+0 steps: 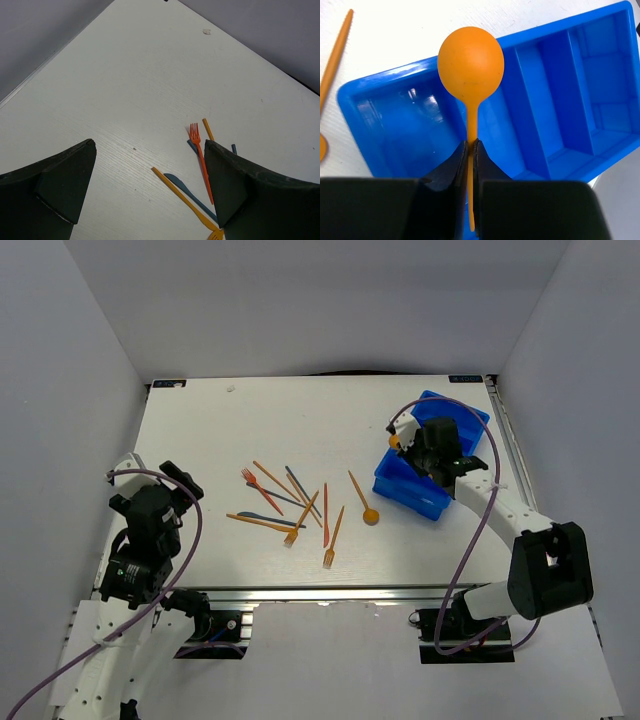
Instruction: Sort the eating utensils into containers
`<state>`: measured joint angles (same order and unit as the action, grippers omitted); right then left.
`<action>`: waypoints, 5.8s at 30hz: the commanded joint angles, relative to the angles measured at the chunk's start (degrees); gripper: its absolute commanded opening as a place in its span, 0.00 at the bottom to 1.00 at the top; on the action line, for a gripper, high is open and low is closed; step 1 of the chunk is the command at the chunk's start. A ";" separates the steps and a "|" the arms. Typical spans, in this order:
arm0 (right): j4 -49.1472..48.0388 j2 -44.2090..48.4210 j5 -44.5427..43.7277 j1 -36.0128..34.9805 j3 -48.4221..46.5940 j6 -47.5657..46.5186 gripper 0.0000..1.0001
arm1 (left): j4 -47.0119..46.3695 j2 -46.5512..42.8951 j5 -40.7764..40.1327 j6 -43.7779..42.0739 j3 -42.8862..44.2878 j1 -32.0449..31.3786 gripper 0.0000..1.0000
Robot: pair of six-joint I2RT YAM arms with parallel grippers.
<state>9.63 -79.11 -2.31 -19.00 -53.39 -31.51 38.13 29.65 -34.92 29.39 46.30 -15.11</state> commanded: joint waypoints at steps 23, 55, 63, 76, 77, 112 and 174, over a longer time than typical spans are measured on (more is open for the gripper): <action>3.81 2.74 7.40 1.34 0.65 -1.28 0.25 | 0.10 1.38 0.11 -0.12 -0.25 0.00 0.98; 10.06 -12.64 -7.80 -21.34 -12.53 41.35 0.74 | 0.37 2.08 -0.24 0.14 -0.16 0.00 0.98; 9.36 -15.10 -11.49 -21.34 -9.37 41.96 0.44 | 0.28 1.82 -0.24 0.23 -0.16 0.00 0.98; 4.79 -23.63 -13.78 -21.16 -7.70 41.79 0.43 | 0.28 1.90 -0.24 0.14 -0.25 0.00 0.98; 4.61 -24.24 -13.34 -21.16 -7.70 41.70 0.42 | 0.28 1.90 -0.15 0.14 -0.16 0.00 0.98; 1.56 -1.58 5.47 1.51 0.55 0.66 0.00 | -0.16 2.43 1.25 -0.29 -0.25 0.00 0.98; 30.19 -20.73 -39.62 -43.49 -19.47 94.08 0.53 | 0.37 2.26 -0.15 0.23 -0.25 0.00 0.98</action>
<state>38.30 -99.13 -39.20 -62.43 -70.76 60.23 38.57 32.42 -35.00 29.50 46.28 -15.11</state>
